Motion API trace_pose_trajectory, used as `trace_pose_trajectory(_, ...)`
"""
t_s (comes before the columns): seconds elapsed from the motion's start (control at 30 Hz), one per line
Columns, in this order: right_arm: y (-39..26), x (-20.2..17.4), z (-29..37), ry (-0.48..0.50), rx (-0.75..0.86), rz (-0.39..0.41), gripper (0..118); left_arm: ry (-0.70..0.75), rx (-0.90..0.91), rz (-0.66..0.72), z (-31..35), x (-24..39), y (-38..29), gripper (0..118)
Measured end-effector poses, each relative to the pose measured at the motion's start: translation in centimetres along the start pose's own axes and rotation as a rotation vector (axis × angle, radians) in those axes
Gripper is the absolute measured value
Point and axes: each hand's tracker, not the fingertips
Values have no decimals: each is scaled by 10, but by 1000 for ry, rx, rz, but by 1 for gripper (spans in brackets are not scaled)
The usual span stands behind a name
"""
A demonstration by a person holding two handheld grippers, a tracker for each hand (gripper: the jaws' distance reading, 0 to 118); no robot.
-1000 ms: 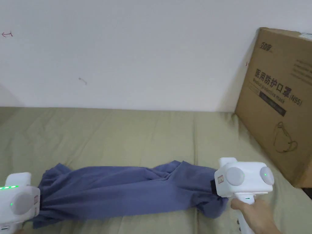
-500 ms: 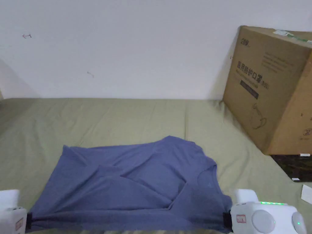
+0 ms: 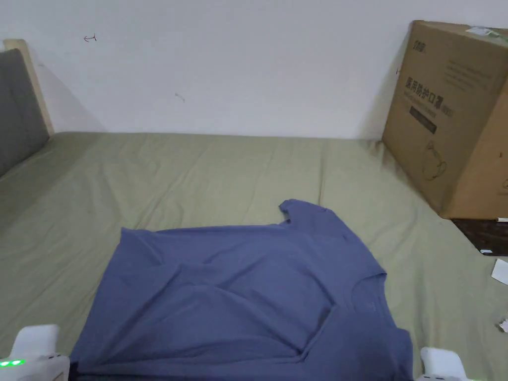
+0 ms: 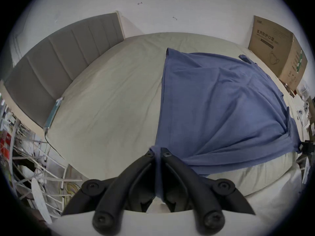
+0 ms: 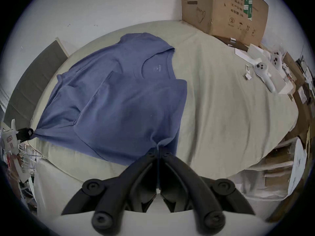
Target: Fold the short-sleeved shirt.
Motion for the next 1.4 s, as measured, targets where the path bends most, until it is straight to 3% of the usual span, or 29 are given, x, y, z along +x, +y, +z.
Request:
trace_pose_trajectory(0.03, 2, 1, 0, 3, 0, -1, 2, 6, -2, 1, 0, 2, 0, 5)
trace_pose_trajectory(0.07, 4, 1, 1, 2, -3, -7, 13, 17, -12, 3, 0, 5, 0, 12)
trace_pose_trajectory(0.1, 5, 1, 2, -7, -4, -11, 32, 28, -15, -2, 1, 6, 1, 25)
trace_pose_trajectory(0.13, 7, 2, 4, -7, 5, -10, 49, 23, -10, -4, 3, 6, 2, 49)
trace_pose_trajectory(0.2, 16, 4, 9, -7, 14, -9, 49, 14, 2, -1, 9, 9, 7, 74)
trace_pose_trajectory(0.23, 22, 3, 11, -6, 25, -7, 49, 3, 12, 4, 13, 11, 12, 77)
trace_pose_trajectory(0.37, 57, -7, 22, 26, 111, 46, 47, -68, 74, 27, 30, 24, 39, 73)
trace_pose_trajectory(0.4, 67, -13, 24, 27, 137, 73, 37, -112, 100, 38, 33, 28, 45, 64)
trace_pose_trajectory(0.43, 76, -19, 26, 31, 156, 97, 3, -142, 125, 38, 35, 32, 49, 38)
trace_pose_trajectory(0.47, 81, -24, 25, 29, 154, 91, 0, -141, 114, 29, 31, 37, 52, 11)
trace_pose_trajectory(0.5, 86, -28, 24, 37, 155, 81, 0, -129, 99, 26, 27, 43, 55, 0)
trace_pose_trajectory(0.57, 91, -34, 16, 126, 132, 51, 0, -173, 30, 57, 16, 49, 53, 0)
trace_pose_trajectory(0.63, 97, -42, 2, 113, 95, 51, 0, -245, 23, 121, 8, 53, 51, 0)
trace_pose_trajectory(0.73, 115, -50, -14, 95, 99, 78, 0, -200, -7, 74, -15, 58, 64, 0)
trace_pose_trajectory(0.87, 146, -58, -34, 151, 89, 30, 0, -182, -7, 58, -43, 57, 97, 0)
trace_pose_trajectory(1.33, 232, -72, -112, 91, 80, 97, 0, -101, 25, 94, -153, 55, 232, 0)
trace_pose_trajectory(1.4, 240, -72, -120, 103, 74, 82, 0, -103, 22, 143, -163, 54, 244, 6)
